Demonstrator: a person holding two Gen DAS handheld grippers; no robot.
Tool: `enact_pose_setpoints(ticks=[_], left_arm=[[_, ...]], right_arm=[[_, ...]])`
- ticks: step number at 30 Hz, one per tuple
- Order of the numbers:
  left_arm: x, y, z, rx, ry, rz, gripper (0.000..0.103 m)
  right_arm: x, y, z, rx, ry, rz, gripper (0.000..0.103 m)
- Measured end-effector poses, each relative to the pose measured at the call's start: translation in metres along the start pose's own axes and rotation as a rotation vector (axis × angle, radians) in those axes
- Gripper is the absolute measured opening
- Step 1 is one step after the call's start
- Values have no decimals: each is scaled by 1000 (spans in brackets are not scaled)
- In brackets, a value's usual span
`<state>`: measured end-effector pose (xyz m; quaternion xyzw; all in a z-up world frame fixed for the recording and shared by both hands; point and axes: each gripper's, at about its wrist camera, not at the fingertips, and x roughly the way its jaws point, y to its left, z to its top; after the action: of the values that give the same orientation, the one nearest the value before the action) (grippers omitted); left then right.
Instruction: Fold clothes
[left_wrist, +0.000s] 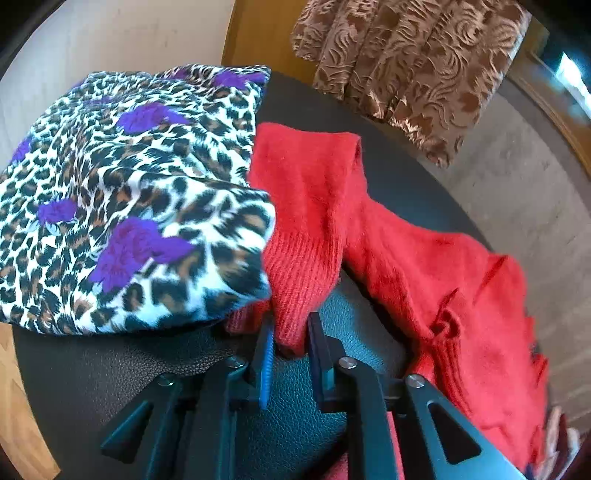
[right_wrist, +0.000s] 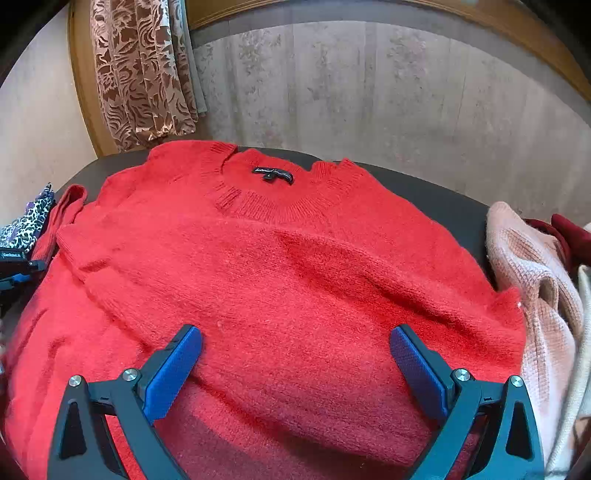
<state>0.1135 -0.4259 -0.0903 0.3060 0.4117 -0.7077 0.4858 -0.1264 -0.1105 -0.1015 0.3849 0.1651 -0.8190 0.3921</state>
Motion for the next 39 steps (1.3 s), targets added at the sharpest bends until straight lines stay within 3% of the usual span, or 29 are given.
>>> enact_pose_setpoints(ticks=[4, 10, 13, 16, 20, 22, 25, 27, 30, 32, 37, 39], left_arm=[[-8, 14, 10, -66, -15, -42, 13], [-67, -10, 59, -30, -233, -114, 13], [-102, -50, 78, 98, -358, -205, 12], [-136, -100, 59, 330, -390, -405, 11], [-150, -157, -4, 641, -256, -720, 8], [-144, -171, -42, 774, -155, -788, 9], [-119, -164, -78, 819, -13, -789, 13], [-101, -147, -89, 787, 50, -772, 17], [-79, -105, -78, 637, 91, -760, 18], [-66, -77, -73, 564, 96, -712, 18], [-45, -31, -76, 503, 77, -614, 18], [-36, -19, -79, 473, 84, -589, 19]], right_arm=[[0, 0, 0, -1, 0, 0, 103], [0, -1, -1, -6, 2, -2, 103], [1, -2, 0, -5, 1, 1, 103], [1, -2, -1, -1, 1, 4, 103], [0, -5, -1, 18, -4, 22, 103], [0, -6, -1, 23, -5, 28, 103], [-1, -7, -1, 32, -7, 36, 103], [-1, -8, -2, 40, -10, 44, 103], [-3, -10, -2, 51, -17, 59, 103], [-4, -12, -2, 59, -22, 71, 103], [-14, 1, 5, 15, -39, 28, 101], [-27, 22, 13, -42, -84, 58, 98]])
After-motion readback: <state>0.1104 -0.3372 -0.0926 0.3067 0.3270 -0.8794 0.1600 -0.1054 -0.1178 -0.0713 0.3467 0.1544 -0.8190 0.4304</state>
